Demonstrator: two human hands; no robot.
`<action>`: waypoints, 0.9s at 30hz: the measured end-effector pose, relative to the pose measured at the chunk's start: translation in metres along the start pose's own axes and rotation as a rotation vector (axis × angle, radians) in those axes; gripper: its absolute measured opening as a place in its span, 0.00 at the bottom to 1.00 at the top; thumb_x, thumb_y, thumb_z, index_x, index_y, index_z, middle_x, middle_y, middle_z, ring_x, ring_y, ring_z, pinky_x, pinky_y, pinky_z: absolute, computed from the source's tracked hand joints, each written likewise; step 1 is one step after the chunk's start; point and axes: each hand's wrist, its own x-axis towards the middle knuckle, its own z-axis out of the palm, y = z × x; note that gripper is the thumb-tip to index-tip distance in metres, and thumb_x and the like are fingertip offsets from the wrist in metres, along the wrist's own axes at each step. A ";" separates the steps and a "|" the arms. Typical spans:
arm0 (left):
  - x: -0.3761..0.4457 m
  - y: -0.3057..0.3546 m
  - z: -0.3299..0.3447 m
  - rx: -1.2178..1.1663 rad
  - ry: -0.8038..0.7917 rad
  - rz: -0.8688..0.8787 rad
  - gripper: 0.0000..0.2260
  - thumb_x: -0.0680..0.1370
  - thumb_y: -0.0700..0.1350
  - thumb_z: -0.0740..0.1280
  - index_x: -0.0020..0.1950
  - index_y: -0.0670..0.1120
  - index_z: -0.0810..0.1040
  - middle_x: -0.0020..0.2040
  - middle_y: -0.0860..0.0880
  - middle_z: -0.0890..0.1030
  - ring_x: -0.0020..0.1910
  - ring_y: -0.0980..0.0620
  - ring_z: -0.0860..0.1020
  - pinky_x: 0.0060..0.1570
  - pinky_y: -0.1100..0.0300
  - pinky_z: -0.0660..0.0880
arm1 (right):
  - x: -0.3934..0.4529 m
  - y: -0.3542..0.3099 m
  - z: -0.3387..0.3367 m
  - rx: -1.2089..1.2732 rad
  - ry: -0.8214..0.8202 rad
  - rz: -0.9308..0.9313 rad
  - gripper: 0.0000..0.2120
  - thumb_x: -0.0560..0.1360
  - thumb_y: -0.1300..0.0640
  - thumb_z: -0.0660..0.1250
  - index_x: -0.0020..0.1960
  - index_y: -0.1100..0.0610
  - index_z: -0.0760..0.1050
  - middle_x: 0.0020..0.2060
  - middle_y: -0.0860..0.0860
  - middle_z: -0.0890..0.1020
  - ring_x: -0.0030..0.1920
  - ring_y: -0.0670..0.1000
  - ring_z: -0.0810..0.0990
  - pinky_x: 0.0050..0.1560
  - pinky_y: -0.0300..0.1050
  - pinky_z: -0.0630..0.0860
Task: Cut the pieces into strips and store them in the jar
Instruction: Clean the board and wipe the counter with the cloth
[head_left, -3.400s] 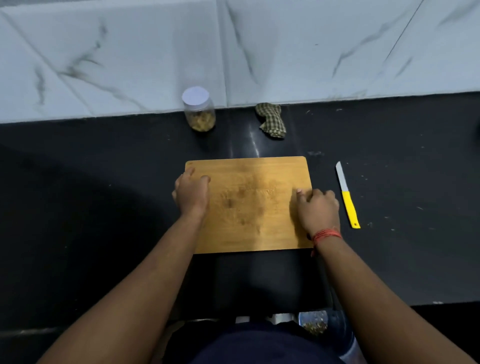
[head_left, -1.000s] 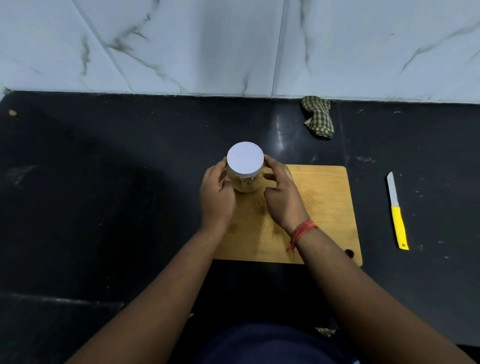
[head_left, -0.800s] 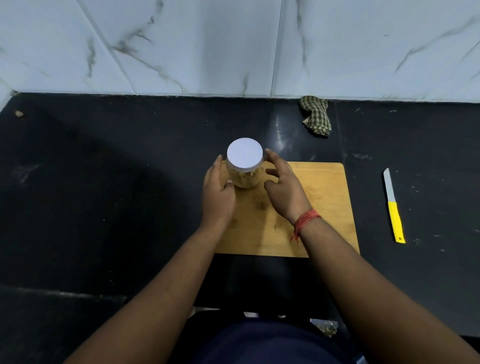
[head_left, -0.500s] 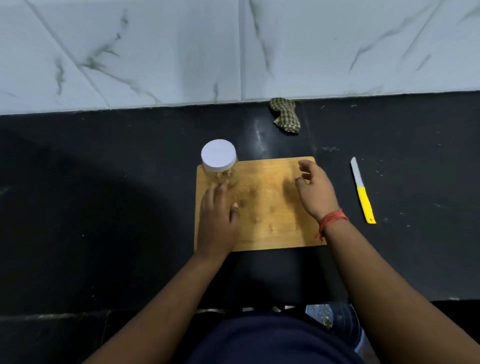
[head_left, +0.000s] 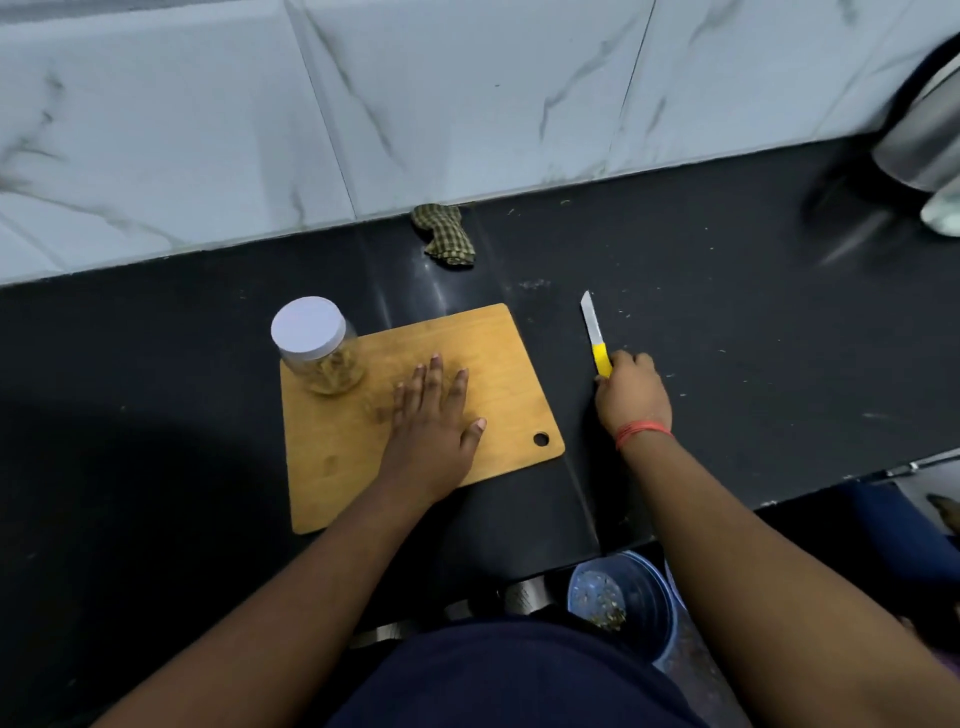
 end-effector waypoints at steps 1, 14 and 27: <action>-0.001 0.000 0.000 0.002 -0.003 -0.010 0.32 0.84 0.59 0.52 0.83 0.51 0.42 0.82 0.44 0.37 0.81 0.45 0.37 0.79 0.44 0.39 | 0.003 0.000 -0.003 0.033 -0.034 0.008 0.13 0.80 0.57 0.63 0.62 0.61 0.72 0.58 0.59 0.74 0.55 0.61 0.76 0.51 0.50 0.73; -0.024 -0.019 -0.013 -0.065 0.016 -0.167 0.31 0.84 0.60 0.51 0.83 0.51 0.44 0.82 0.45 0.37 0.81 0.46 0.36 0.79 0.46 0.40 | -0.063 -0.097 0.006 0.015 -0.189 -0.450 0.15 0.76 0.65 0.58 0.62 0.57 0.66 0.57 0.55 0.73 0.48 0.60 0.78 0.42 0.49 0.72; -0.039 -0.027 -0.016 -0.064 0.034 -0.245 0.31 0.84 0.60 0.51 0.83 0.50 0.44 0.82 0.44 0.36 0.80 0.46 0.36 0.79 0.47 0.39 | -0.061 -0.094 0.036 -0.071 -0.212 -0.476 0.17 0.78 0.65 0.57 0.65 0.55 0.63 0.56 0.54 0.71 0.39 0.59 0.79 0.33 0.48 0.73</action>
